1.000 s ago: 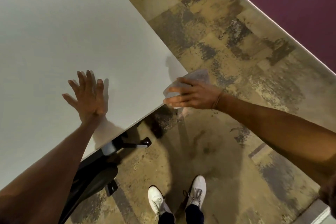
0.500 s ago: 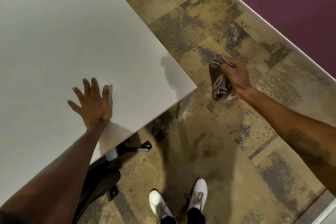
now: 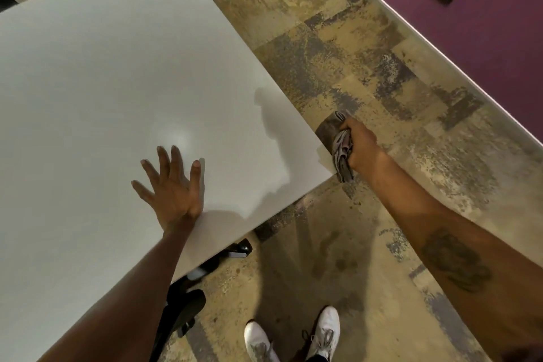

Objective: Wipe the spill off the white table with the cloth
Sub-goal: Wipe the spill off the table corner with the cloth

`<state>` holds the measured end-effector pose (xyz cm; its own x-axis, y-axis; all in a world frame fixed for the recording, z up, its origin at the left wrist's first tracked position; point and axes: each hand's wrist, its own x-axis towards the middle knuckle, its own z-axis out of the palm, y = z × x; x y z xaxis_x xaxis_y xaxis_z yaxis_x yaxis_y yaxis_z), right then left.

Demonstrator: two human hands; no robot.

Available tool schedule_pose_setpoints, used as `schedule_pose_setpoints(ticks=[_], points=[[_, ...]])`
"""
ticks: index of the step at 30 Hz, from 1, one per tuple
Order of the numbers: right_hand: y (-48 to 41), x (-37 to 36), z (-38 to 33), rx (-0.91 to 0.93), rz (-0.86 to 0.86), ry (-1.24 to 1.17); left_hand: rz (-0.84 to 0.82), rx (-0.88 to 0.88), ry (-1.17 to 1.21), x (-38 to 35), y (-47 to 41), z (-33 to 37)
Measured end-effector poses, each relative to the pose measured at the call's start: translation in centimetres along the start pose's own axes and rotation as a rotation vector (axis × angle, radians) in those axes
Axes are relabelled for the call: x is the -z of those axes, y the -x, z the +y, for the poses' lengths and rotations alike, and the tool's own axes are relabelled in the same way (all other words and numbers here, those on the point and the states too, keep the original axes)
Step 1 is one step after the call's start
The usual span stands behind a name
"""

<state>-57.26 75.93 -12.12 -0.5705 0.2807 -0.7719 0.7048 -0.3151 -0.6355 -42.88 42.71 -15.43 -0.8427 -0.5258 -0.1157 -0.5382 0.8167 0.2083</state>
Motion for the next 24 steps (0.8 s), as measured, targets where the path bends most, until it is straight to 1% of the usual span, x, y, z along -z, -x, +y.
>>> schedule_pose_setpoints(ticks=[3,7,11,16,19,24], points=[[-0.3,-1.1,-0.4,-0.022,0.103,0.059,-0.011,0.0,0.01,0.1,-0.1,0.0],[-0.4,-4.0,-1.8,-0.058,0.133,0.1,0.0,-0.013,-0.038,0.1,-0.2,0.1],[-1.3,-7.6,-3.7,-0.08,0.097,0.003,0.049,-0.036,-0.07,0.0,-0.2,0.0],[-2.3,-11.1,-4.9,-0.102,0.121,-0.133,-0.006,-0.015,-0.014,0.2,-0.6,-0.2],[-2.6,-13.5,-5.8,-0.092,0.12,-0.206,-0.021,-0.032,-0.028,0.1,-0.7,-0.5],[-3.9,-17.0,-6.9,-0.058,0.099,-0.248,-0.038,-0.035,-0.016,0.0,-0.9,-0.6]])
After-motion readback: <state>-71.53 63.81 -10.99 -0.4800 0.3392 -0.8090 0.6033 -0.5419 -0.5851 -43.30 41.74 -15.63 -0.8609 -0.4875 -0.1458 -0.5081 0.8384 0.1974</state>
